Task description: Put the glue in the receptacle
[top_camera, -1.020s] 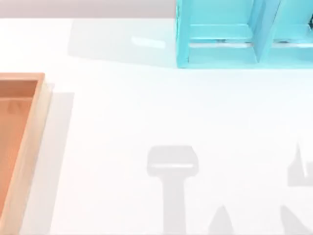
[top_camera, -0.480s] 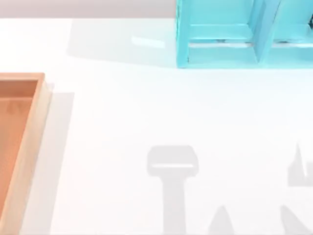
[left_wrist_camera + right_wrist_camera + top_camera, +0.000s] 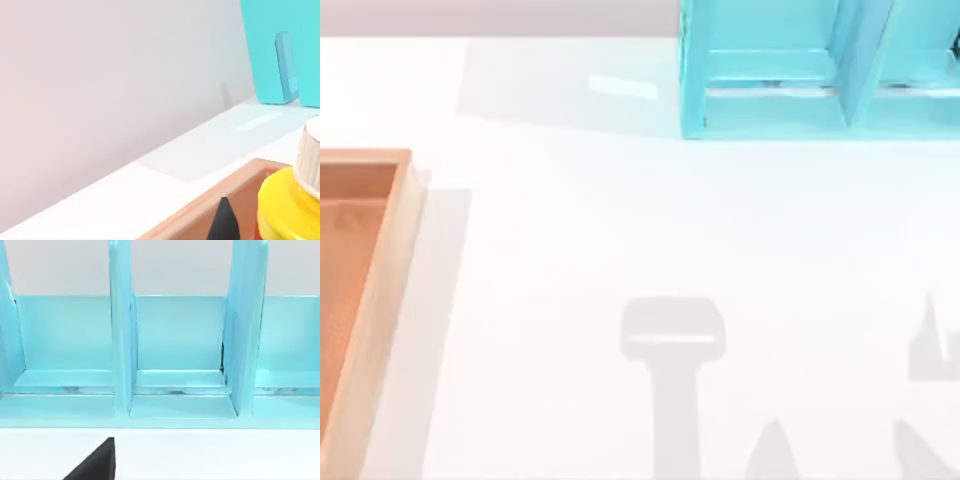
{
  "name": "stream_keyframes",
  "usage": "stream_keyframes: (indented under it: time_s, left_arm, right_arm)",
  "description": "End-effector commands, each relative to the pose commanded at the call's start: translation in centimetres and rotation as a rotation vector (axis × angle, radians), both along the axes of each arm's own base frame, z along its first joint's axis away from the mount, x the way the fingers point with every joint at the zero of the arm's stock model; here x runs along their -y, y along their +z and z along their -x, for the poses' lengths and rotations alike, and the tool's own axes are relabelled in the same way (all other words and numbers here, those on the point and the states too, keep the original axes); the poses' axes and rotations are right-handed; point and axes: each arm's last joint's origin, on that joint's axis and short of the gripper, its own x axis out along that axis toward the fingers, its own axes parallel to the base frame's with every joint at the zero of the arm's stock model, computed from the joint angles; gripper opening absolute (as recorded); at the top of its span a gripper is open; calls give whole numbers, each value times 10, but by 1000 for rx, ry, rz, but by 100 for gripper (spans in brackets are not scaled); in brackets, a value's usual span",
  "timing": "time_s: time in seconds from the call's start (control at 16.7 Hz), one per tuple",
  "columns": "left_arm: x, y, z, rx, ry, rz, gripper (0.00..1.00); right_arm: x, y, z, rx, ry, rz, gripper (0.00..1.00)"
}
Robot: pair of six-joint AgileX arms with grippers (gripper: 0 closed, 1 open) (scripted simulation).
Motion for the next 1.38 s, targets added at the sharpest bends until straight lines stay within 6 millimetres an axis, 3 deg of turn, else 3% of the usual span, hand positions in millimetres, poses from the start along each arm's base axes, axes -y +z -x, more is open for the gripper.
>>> stream_keyframes:
  time_s: [0.96, 1.38]
  left_arm:
    - [47, -36, -14, -221, -78, 124, 0]
    - [51, -44, -17, -258, -93, 132, 0]
  right_arm:
    - [0, 0, 0, 0, 0, 0, 100]
    - [0, 0, 0, 0, 0, 0, 100]
